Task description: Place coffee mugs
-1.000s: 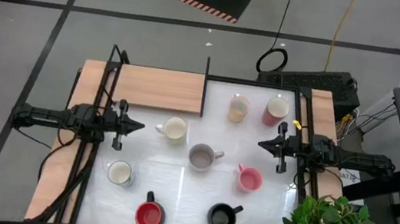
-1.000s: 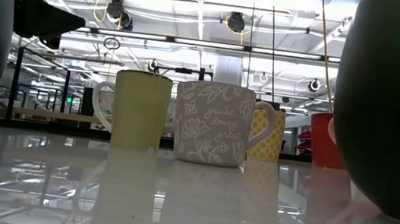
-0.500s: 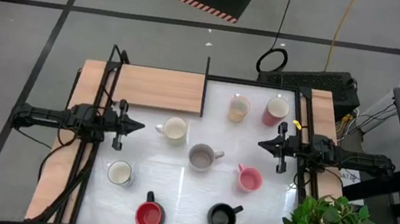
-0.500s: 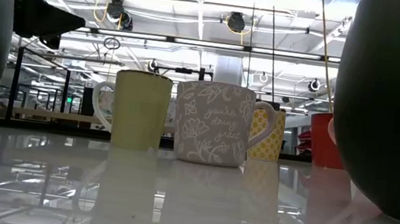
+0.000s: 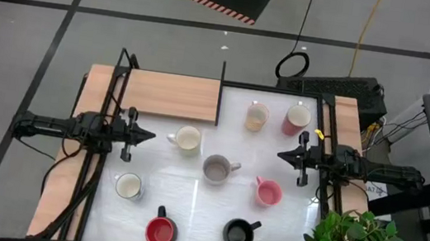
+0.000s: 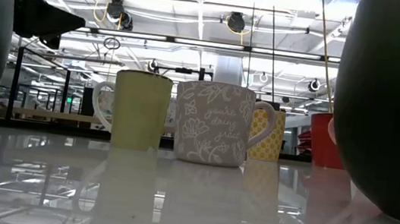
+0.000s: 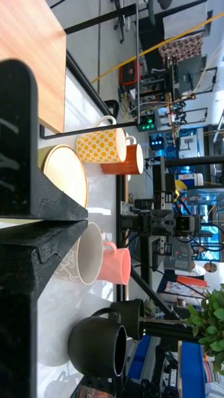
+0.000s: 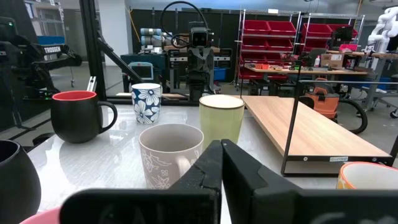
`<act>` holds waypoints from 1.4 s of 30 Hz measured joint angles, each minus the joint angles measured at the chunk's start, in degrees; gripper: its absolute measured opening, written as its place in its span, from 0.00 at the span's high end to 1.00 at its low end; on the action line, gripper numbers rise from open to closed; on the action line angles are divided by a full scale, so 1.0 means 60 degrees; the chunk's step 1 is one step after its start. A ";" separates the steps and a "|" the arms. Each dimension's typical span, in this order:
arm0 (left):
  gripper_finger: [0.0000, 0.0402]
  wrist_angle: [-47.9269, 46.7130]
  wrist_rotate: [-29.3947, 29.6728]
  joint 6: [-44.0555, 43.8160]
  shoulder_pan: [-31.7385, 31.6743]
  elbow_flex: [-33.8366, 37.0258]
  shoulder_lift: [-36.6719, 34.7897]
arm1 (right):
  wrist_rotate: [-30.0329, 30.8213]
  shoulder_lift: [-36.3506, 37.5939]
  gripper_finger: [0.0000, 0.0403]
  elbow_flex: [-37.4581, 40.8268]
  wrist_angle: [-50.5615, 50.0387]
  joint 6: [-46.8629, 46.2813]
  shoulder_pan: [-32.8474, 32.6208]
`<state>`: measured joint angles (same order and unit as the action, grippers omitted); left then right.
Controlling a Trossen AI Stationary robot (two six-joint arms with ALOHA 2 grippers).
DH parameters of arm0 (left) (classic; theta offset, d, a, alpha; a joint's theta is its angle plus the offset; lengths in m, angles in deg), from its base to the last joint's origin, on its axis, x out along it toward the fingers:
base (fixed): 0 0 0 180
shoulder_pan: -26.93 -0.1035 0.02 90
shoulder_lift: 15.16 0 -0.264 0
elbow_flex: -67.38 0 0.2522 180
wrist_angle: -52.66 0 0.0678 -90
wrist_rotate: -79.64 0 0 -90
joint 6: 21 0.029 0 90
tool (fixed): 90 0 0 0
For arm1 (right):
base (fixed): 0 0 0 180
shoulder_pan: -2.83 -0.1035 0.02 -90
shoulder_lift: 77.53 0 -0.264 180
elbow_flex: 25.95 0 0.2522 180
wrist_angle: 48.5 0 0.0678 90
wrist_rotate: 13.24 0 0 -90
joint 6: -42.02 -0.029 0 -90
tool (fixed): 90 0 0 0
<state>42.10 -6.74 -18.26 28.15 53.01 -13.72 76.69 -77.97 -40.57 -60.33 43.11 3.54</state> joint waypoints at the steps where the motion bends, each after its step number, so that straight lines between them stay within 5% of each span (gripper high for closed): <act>1: 1.00 0.0000 -0.0003 0.0000 0.0000 0.0000 -0.0001 | 0.0000 0.0000 1.00 0.0002 0.0000 0.0000 0.0000; 16: 1.00 0.0000 -0.0002 0.0000 0.0002 -0.0001 0.0000 | 0.0000 -0.0001 1.00 0.0004 0.0002 0.0048 0.0000; 24: 1.00 0.0000 -0.0004 0.0000 0.0000 -0.0001 0.0001 | 0.0002 0.0001 1.00 0.0000 0.0005 0.1754 0.0000; 35: 1.00 0.0001 -0.0002 0.0000 0.0001 -0.0001 0.0001 | 0.0002 -0.0002 1.00 0.0003 0.0005 0.1627 0.0000; 42: 1.00 0.0004 -0.0004 0.0000 0.0002 -0.0001 0.0001 | 0.0002 0.0002 1.00 0.0000 0.0044 -0.0263 0.0000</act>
<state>42.12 -6.76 -18.26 28.16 53.00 -13.72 76.70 -77.96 -40.57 -60.07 41.53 3.54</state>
